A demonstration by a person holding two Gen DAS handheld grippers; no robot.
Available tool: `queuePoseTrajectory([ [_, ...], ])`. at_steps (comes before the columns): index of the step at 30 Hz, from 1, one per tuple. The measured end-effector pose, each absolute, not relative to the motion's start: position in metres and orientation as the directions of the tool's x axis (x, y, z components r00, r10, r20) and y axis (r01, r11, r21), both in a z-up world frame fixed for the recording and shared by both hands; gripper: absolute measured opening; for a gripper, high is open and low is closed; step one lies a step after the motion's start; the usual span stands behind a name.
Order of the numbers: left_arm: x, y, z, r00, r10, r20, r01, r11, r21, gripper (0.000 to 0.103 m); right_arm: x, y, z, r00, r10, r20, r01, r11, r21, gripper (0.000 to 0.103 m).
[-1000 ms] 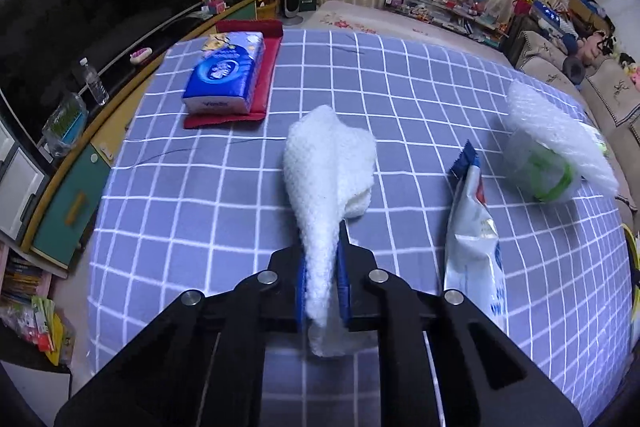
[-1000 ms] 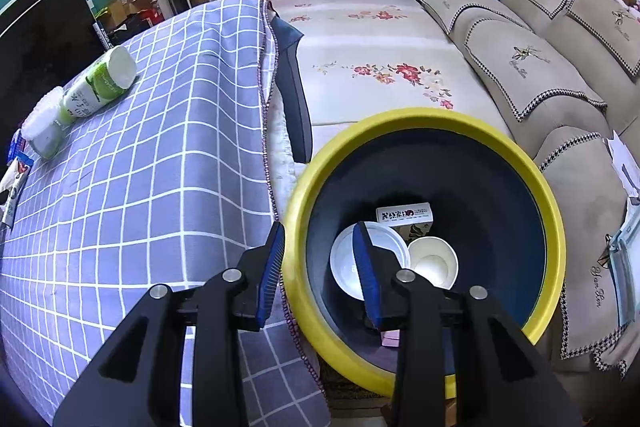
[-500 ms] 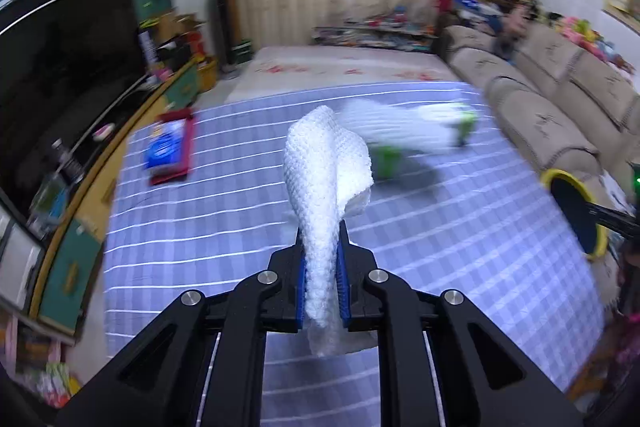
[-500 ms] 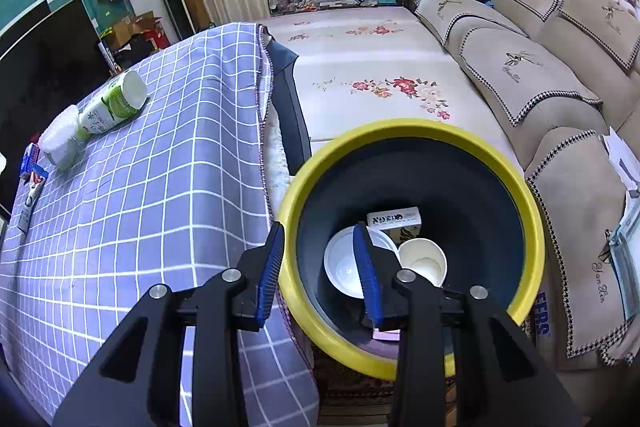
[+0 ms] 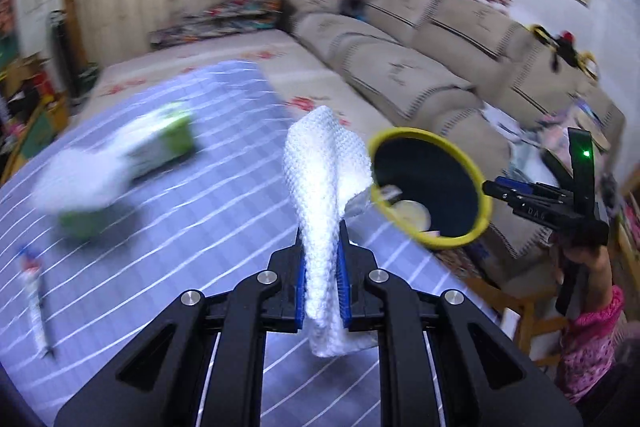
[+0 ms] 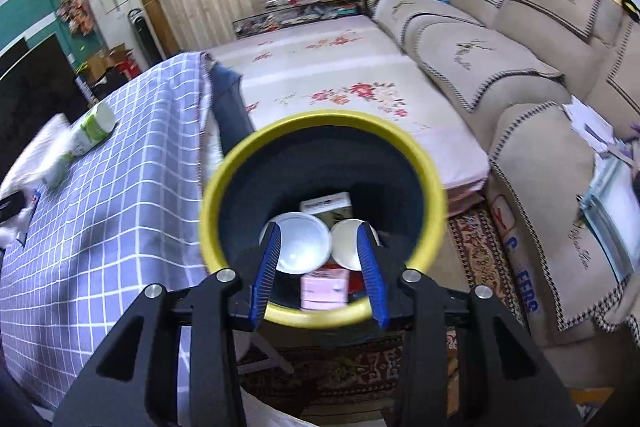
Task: Collect trash
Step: 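Carry the white tissue into the bin and open the left gripper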
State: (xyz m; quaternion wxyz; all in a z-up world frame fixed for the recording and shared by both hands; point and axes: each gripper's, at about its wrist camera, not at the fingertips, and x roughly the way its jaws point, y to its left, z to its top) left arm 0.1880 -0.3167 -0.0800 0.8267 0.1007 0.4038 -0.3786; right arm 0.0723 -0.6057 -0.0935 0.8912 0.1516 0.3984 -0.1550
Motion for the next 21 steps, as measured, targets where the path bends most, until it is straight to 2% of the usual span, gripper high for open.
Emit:
queuePoseTrajectory([
  [10, 0.207, -0.463, -0.121, 0.216, -0.529, -0.820, 0.809, 0.568, -0.153, 0.014, 0.045, -0.635, -0.101, 0.614, -0.177, -0.769, 0.452, 0.878, 0.159, 0.040],
  [16, 0.221, -0.532, -0.158, 0.173, -0.477, -0.862, 0.824, 0.549, -0.139, 0.020, 0.045, -0.639, -0.107, 0.605, -0.168, -0.779, 0.456, 0.875, 0.166, 0.041],
  [18, 0.225, -0.544, -0.168, 0.167, -0.464, -0.870, 0.823, 0.552, -0.136, 0.031, 0.044, -0.641, -0.107, 0.602, -0.172, -0.780, 0.460, 0.873, 0.162, 0.042],
  [20, 0.230, -0.552, -0.177, 0.167, -0.448, -0.878, 0.813, 0.566, -0.134, 0.058, 0.043, -0.642, -0.107, 0.597, -0.176, -0.782, 0.466, 0.870, 0.160, 0.043],
  [21, 0.232, -0.555, -0.181, 0.163, -0.444, -0.881, 0.811, 0.569, -0.137, 0.067, 0.042, -0.642, -0.107, 0.596, -0.177, -0.784, 0.468, 0.869, 0.159, 0.043],
])
